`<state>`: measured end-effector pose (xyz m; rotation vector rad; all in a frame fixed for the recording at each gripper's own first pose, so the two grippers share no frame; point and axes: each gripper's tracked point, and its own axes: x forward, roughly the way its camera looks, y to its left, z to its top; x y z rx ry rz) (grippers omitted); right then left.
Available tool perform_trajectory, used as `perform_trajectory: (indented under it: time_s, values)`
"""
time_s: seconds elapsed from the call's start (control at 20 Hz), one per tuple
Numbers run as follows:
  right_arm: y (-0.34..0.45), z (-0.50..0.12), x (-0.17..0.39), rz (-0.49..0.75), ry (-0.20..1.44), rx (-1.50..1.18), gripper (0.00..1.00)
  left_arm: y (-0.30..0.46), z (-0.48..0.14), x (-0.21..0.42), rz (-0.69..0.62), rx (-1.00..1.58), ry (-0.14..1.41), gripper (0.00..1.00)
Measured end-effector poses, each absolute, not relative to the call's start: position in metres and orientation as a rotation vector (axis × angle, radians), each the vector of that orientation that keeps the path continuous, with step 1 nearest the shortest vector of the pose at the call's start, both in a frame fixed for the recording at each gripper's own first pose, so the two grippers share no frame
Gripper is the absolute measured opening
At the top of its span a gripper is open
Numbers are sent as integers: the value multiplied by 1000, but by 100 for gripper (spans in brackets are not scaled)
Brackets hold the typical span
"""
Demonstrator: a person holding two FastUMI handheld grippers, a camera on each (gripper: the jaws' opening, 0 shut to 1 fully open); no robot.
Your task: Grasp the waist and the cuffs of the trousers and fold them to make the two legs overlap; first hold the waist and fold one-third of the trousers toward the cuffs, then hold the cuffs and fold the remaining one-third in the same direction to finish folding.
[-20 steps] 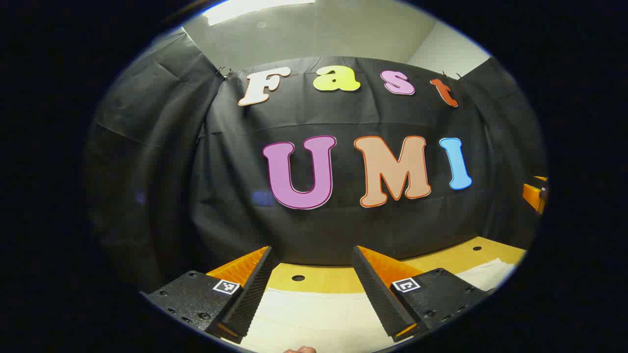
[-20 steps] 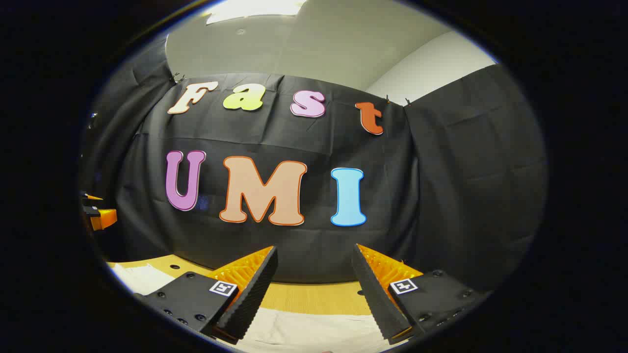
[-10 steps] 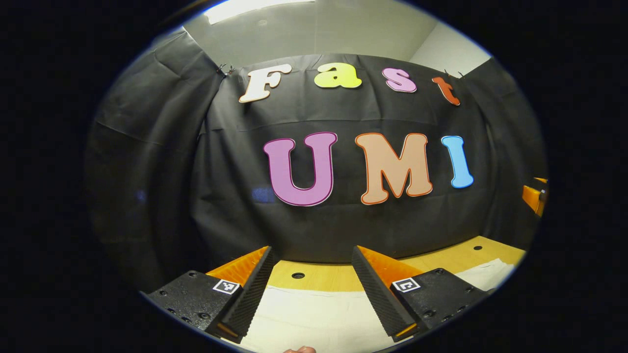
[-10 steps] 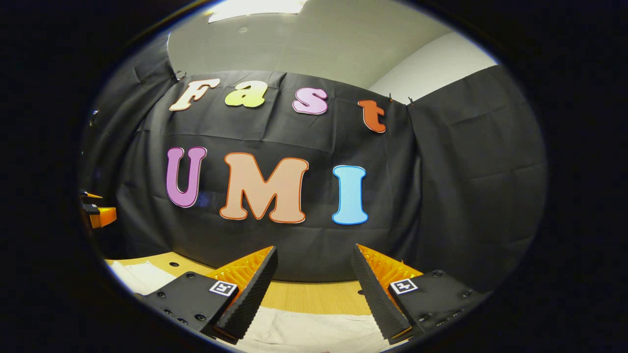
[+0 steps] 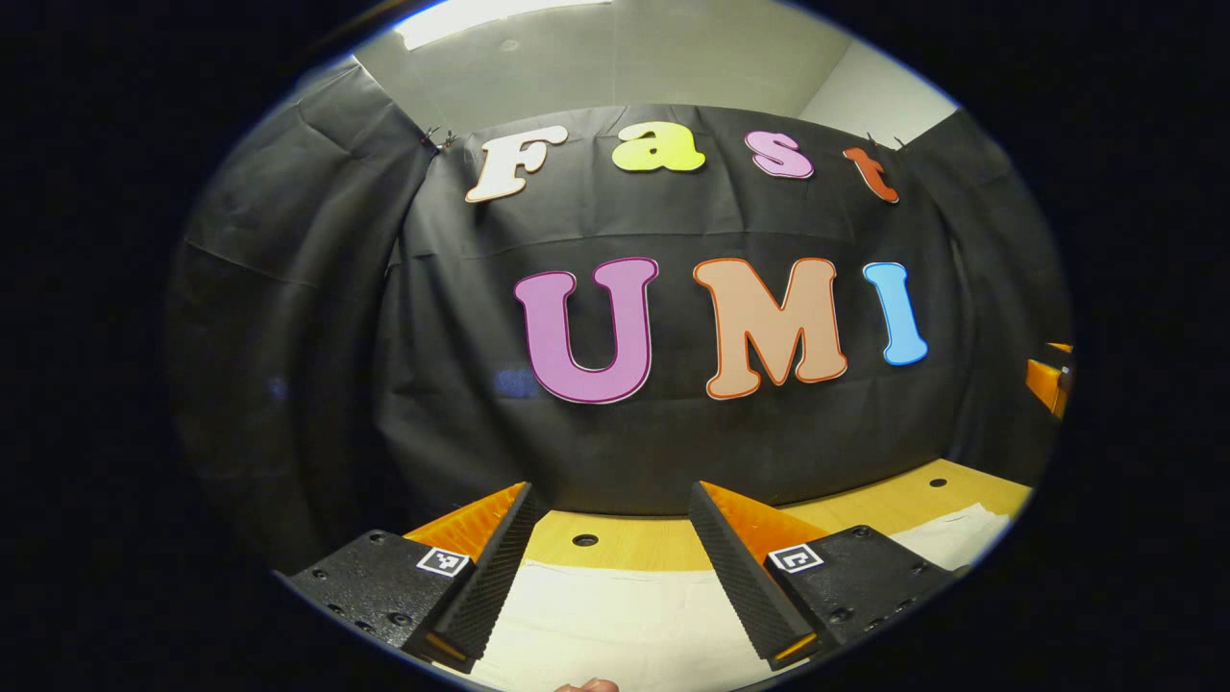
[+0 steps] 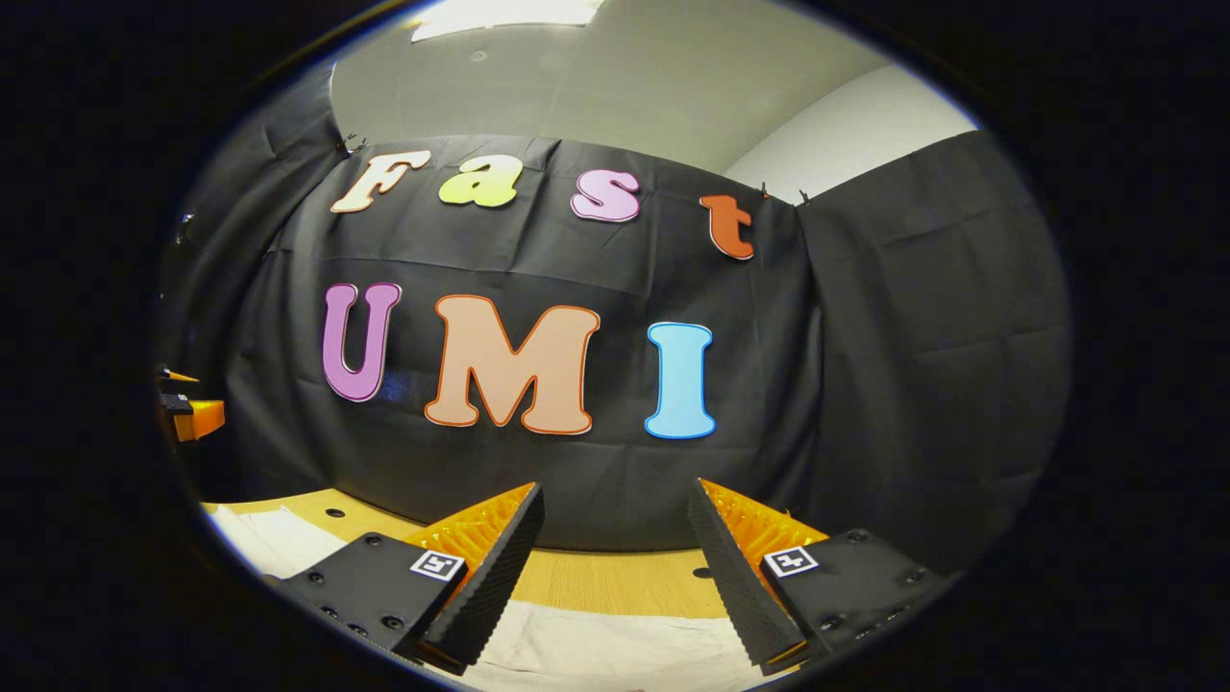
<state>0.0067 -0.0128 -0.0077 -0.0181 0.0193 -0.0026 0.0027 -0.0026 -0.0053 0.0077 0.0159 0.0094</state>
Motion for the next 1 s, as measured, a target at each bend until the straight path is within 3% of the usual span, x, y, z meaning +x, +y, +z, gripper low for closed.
perform_trajectory:
  time_s: [0.1,0.5,1.0]
  values:
    - [-17,-9,6,-10,21,-19,98,-2,-6,3,12,9,16,94]
    - [-40,-30,-2,-3,70,-118,98,-3,-14,4,14,14,34,96]
    - [-106,-78,-24,54,190,-453,98,-8,-24,5,24,11,60,97]
